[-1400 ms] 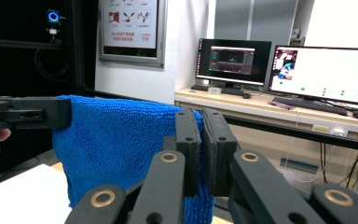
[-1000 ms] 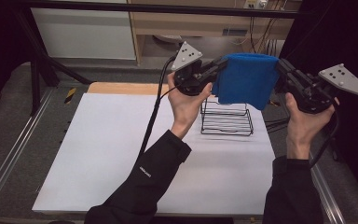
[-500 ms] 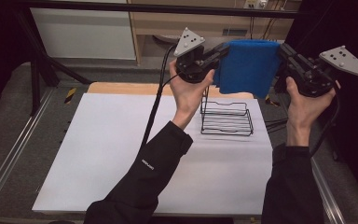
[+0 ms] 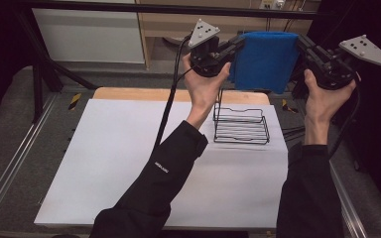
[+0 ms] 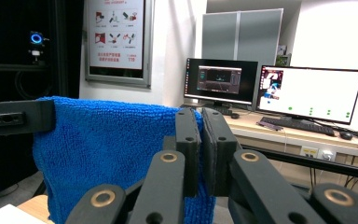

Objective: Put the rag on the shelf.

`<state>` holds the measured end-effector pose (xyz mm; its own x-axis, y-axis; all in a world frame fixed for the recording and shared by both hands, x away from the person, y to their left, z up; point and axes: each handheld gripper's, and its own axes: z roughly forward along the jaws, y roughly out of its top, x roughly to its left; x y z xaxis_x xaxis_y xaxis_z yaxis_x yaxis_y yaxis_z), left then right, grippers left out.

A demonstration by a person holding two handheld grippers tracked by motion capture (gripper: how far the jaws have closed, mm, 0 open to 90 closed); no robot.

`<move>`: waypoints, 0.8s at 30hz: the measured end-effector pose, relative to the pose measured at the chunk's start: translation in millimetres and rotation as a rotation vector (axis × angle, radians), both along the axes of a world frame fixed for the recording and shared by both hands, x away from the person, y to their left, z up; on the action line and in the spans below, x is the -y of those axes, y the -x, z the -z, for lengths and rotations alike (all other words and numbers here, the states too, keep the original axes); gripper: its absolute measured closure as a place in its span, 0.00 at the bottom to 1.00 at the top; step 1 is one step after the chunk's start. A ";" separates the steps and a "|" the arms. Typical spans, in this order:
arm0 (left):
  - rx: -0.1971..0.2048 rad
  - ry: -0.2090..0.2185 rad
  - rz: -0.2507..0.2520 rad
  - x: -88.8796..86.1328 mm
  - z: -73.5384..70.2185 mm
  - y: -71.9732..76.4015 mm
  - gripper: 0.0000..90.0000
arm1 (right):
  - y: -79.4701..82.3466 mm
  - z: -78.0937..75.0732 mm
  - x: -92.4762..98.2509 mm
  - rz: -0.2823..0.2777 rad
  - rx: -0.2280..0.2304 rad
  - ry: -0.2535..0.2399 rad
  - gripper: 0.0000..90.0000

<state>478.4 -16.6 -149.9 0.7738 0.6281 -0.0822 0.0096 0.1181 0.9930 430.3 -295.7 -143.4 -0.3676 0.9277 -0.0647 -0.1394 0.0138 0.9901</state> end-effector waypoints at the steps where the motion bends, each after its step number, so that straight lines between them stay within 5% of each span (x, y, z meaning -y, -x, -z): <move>1: 0.004 0.000 -0.003 0.3 0.0 -1.8 0.95 | -2.4 0.1 0.1 0.000 -0.002 0.002 0.96; 11: 0.008 0.010 -0.023 1.8 9.3 -19.9 0.95 | -26.4 8.3 1.7 -0.012 -0.028 0.005 0.96; 24: -0.002 -0.031 -0.032 4.4 30.4 -31.9 0.95 | -45.1 23.6 5.8 -0.021 -0.058 0.042 0.96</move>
<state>510.2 -21.1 -180.3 0.7534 0.6545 -0.0638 0.0081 0.0878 0.9961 475.4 -301.5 -167.0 -0.3908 0.9169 -0.0811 -0.0823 0.0530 0.9952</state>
